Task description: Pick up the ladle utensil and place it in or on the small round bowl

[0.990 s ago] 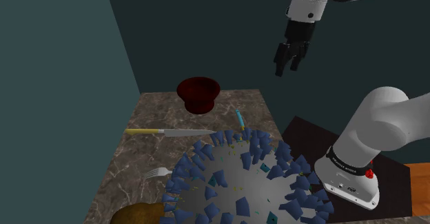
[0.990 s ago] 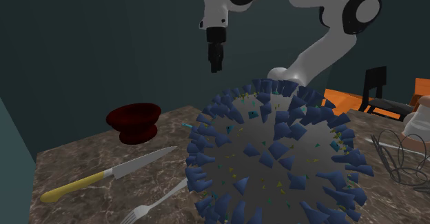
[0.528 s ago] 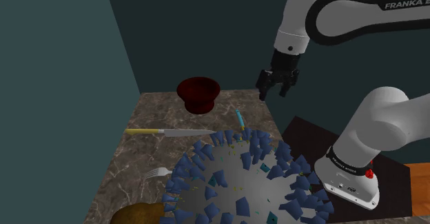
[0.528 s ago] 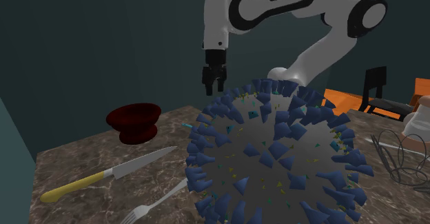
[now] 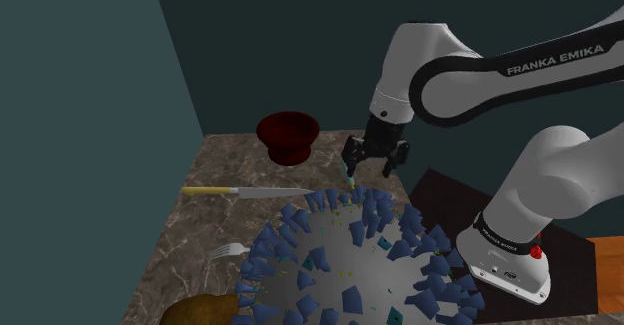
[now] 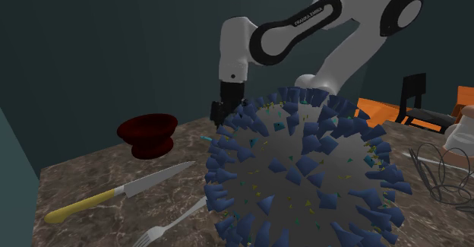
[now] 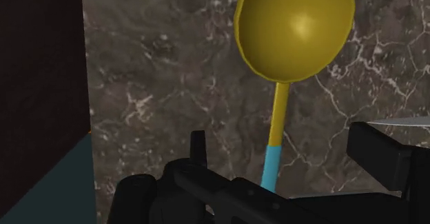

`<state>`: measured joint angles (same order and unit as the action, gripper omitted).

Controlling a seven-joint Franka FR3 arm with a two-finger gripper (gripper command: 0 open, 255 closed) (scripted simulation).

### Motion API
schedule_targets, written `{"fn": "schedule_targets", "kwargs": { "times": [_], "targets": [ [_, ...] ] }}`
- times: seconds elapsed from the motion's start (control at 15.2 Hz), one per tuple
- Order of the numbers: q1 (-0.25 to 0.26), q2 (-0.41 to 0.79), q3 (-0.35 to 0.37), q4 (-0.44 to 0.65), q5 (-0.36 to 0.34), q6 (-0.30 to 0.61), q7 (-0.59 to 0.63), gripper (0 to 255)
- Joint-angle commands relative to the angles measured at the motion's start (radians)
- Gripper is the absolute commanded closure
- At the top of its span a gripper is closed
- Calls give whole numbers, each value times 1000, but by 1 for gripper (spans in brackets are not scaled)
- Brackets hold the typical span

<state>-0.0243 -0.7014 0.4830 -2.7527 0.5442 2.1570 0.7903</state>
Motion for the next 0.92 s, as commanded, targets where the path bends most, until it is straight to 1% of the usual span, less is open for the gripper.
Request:
{"fn": "schedule_targets", "kwargs": {
  "times": [0.0,0.07,0.53,0.59,0.86],
  "targets": [
    [-8,67,66,-3,45,95,81,0],
    [-11,84,81,-1,53,116,98,0],
    [-12,186,133,-30,87,250,88,0],
    [-12,195,137,-32,89,261,87,0],
    [-12,195,137,-32,89,261,87,0]
  ]
}}
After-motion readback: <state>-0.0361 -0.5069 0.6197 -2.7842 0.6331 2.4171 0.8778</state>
